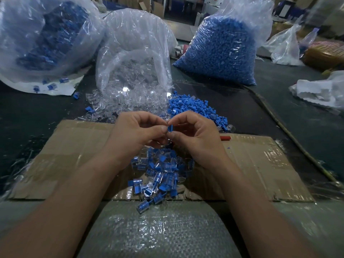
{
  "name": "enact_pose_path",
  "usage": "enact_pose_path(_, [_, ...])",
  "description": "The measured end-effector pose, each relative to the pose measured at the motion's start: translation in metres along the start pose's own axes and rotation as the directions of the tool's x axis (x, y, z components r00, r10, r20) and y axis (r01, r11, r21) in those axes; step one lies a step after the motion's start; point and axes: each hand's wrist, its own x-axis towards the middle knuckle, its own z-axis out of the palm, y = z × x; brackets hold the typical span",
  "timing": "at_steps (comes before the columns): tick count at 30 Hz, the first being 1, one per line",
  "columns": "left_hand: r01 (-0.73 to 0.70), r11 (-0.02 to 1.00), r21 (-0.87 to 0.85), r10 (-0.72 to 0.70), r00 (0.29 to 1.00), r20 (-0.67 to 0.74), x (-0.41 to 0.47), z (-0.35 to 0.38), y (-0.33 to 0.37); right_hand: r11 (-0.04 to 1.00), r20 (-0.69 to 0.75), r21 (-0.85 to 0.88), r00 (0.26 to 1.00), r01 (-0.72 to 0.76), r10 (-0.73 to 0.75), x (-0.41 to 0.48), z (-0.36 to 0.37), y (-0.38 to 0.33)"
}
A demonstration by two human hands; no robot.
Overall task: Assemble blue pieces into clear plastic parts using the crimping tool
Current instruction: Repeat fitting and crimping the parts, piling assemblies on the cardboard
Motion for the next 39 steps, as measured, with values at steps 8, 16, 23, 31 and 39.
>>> enact_pose_path(8, [-0.001, 1.0, 0.016, 0.001, 1.0, -0.008, 0.002, -0.001, 0.0, 0.995, 0.031, 0.094, 0.999, -0.022, 0.019, -0.002, 0.0, -0.003])
enact_pose_path(16, [-0.033, 0.999, -0.001, 0.033, 0.999, -0.007, 0.003, -0.001, -0.001, 0.981, 0.053, 0.173, 0.995, -0.089, 0.081, -0.001, -0.002, -0.002])
enact_pose_path(23, [-0.093, 0.993, 0.075, 0.094, 0.996, -0.008, 0.002, 0.003, -0.005, 0.99, -0.019, 0.132, 0.998, -0.059, 0.062, -0.002, -0.001, 0.0])
enact_pose_path(31, [-0.083, 0.996, 0.04, 0.084, 0.996, -0.021, 0.003, 0.001, -0.004, 0.995, 0.006, 0.104, 1.0, -0.012, 0.011, -0.001, 0.001, 0.003])
enact_pose_path(39, [0.035, 0.995, -0.098, -0.034, 0.999, 0.01, 0.006, -0.002, -0.006, 0.987, -0.064, 0.002, 0.985, 0.161, -0.161, -0.004, 0.003, 0.008])
